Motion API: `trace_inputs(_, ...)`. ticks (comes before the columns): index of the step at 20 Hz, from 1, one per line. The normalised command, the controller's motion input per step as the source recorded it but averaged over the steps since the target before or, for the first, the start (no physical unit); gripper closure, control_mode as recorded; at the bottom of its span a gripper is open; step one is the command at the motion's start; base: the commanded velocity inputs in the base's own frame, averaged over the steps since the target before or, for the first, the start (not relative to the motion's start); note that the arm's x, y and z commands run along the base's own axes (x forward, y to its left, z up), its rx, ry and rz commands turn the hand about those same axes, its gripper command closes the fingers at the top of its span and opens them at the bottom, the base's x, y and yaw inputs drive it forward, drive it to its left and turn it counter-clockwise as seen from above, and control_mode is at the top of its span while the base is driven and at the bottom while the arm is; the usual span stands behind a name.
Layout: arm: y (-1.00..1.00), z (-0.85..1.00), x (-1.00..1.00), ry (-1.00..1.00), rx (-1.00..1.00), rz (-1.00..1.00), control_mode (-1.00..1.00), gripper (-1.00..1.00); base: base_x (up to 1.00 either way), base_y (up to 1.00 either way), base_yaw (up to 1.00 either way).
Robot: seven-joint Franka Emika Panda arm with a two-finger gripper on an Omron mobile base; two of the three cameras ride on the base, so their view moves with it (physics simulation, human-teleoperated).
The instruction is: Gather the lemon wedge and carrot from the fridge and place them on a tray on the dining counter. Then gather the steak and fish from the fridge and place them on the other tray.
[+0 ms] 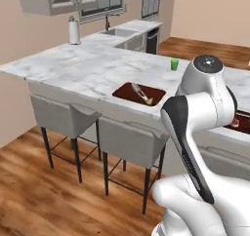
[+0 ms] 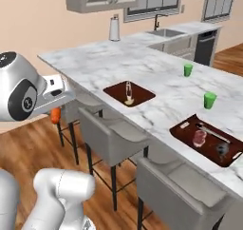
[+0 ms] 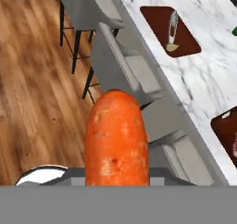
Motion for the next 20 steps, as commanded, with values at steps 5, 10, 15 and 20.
trace_inputs(5,0.0,0.0,0.0,0.0,0.0,0.0,1.0,1.0,0.38,0.76,-0.72)
trace_inputs(10,0.0,0.0,0.0,0.0,0.0,0.0,1.0,1.0,0.02,1.0,-0.54)
trace_inputs(15,0.0,0.0,0.0,0.0,0.0,0.0,1.0,1.0,0.1,1.0,-0.55)
trace_inputs(20,0.0,0.0,0.0,0.0,0.0,0.0,1.0,1.0,0.46,0.84,-0.52)
